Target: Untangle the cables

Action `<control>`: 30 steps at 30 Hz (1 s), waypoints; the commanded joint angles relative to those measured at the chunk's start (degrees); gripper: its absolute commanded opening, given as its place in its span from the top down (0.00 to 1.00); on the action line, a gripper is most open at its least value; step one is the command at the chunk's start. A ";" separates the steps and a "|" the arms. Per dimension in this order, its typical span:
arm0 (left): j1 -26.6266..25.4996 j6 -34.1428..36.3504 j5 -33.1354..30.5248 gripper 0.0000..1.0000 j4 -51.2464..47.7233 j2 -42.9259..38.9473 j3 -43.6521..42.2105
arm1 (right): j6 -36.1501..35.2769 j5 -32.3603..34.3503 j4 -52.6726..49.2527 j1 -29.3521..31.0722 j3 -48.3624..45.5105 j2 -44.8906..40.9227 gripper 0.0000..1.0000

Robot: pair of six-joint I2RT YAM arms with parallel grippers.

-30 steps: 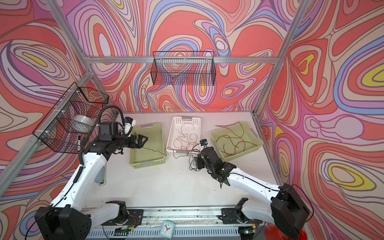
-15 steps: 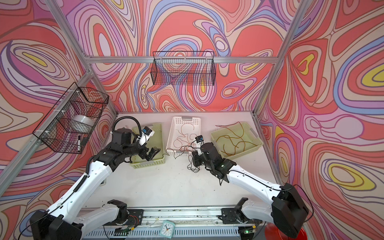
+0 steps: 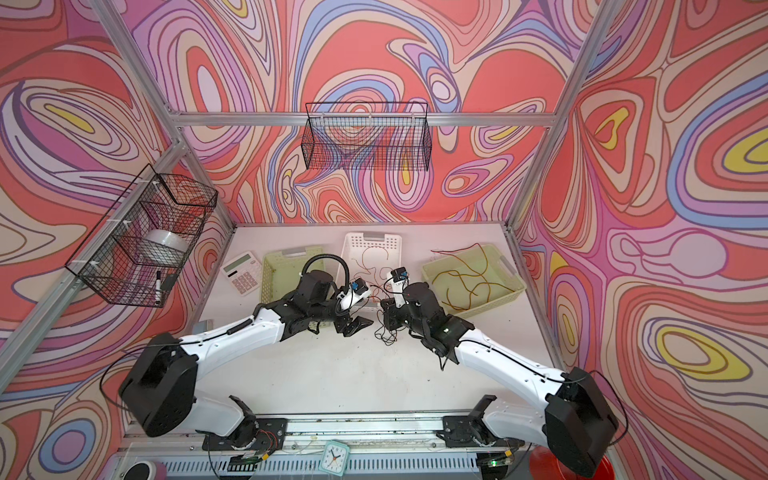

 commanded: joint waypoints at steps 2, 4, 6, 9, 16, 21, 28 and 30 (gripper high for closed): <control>0.04 -0.89 -5.52 1.00 4.11 -1.99 3.63 | 2.78 2.74 -0.42 -0.77 -0.94 -2.26 1.00; 0.10 0.04 -8.28 1.00 0.53 -7.09 3.57 | 4.89 4.60 -0.66 -1.47 -2.39 -3.02 1.00; 1.00 0.97 -10.11 1.00 -4.09 -13.83 3.08 | 7.58 6.16 -1.38 -2.80 -3.87 -3.34 1.00; 4.96 0.18 -9.41 1.00 -10.90 -21.25 3.29 | 9.96 7.11 -1.98 -4.06 -5.27 -2.71 1.00; 22.09 -4.09 -7.44 1.00 -24.65 -23.98 6.28 | 9.97 6.30 -1.19 -4.91 -5.96 -0.12 1.00; 28.44 -8.55 -6.51 1.00 -25.83 -16.55 7.43 | 7.48 5.09 -1.69 -4.92 -4.26 0.45 1.00; 31.77 -9.73 -1.69 0.63 -27.05 -6.72 8.05 | 2.22 -0.36 -3.22 -4.89 -0.33 -0.14 1.00; 30.97 -10.83 -1.06 0.25 -26.38 -7.08 8.28 | 0.55 -2.49 -4.28 -4.77 1.75 0.08 1.00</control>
